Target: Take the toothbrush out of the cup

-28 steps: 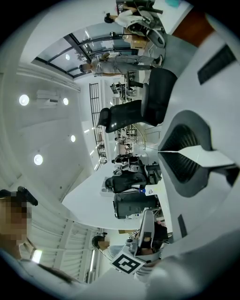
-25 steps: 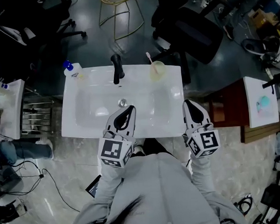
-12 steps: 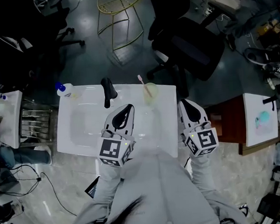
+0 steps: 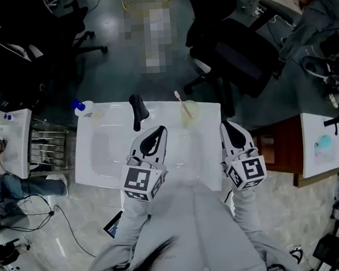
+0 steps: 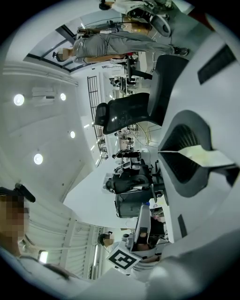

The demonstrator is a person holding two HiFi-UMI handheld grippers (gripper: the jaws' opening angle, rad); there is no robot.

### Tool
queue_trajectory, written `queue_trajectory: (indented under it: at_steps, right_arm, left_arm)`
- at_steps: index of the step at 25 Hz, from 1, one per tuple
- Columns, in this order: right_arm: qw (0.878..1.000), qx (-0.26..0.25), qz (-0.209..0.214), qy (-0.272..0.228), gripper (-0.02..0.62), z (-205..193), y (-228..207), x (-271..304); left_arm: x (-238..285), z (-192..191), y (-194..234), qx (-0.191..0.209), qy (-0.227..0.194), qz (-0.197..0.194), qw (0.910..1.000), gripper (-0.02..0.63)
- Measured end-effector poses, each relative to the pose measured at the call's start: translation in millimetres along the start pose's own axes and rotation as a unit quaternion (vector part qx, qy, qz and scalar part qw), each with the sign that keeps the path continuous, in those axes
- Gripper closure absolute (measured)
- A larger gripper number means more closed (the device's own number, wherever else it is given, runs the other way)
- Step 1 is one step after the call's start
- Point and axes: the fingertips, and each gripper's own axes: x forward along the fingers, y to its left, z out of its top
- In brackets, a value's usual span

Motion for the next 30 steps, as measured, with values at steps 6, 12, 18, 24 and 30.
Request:
queue_trajectory:
  at_steps: [6, 12, 18, 24, 30]
  right_arm:
    - [1.0, 0.003, -0.014, -0.008, 0.569, 4.1, 2.1, 5.1]
    - [1.0, 0.009, -0.002, -0.011, 0.568, 8.2, 9.0, 9.9]
    - [1.0, 0.004, 0.019, 0.006, 0.486, 5.0, 15.9, 22.7]
    - [0.999, -0.01, 0.037, 0.018, 0.44, 2.8, 22.1, 36.6]
    - [0.997, -0.028, 0.065, 0.035, 0.403, -5.9, 29.8, 54.9]
  left_arm:
    - [-3.4, -2.3, 8.1, -0.001, 0.002, -0.008, 1.0, 0.578]
    - [-4.7, -5.9, 10.0, -0.006, 0.004, -0.015, 0.9999, 0.578]
    - [-4.2, -10.3, 12.0, -0.012, 0.006, -0.016, 0.9998, 0.578]
    - [-4.7, -13.4, 13.5, -0.018, 0.007, -0.013, 0.9997, 0.578]
    - [-4.4, -20.4, 11.5, -0.027, 0.013, -0.01, 0.9995, 0.578]
